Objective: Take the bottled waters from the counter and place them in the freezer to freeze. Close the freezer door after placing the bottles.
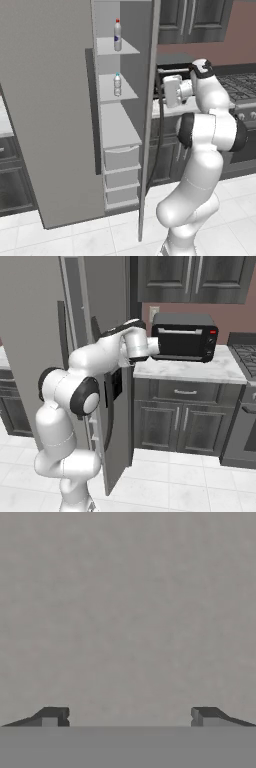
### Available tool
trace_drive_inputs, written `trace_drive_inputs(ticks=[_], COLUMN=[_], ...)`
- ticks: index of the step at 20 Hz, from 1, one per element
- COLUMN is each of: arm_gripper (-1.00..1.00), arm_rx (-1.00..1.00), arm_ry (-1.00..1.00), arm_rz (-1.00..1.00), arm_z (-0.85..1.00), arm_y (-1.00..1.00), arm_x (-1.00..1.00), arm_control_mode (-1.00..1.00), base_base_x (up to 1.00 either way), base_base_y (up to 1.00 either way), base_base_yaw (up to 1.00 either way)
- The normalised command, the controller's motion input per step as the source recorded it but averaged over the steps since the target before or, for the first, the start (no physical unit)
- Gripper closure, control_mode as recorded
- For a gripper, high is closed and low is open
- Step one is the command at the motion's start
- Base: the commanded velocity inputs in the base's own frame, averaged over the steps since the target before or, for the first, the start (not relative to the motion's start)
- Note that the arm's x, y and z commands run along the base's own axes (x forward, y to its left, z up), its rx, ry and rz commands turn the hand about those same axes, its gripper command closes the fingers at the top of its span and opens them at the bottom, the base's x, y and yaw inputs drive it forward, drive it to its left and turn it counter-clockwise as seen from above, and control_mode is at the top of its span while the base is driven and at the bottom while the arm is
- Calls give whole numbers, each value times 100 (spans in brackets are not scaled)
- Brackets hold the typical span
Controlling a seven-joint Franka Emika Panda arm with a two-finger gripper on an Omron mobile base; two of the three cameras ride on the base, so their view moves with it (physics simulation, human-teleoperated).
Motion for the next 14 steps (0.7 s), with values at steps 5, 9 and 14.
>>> trace_drive_inputs(ticks=[5,9,14], arm_gripper=[-100,-100,-100], arm_rx=[-1,-1,0], arm_ry=[-11,-23,-23], arm_rz=[6,0,-10], arm_z=[0,0,0], arm_y=[100,100,100], arm_x=[9,21,49], arm_control_mode=[-100,-100,-100], base_base_x=[0,0,0], base_base_y=[0,0,0], base_base_yaw=[0,0,0])
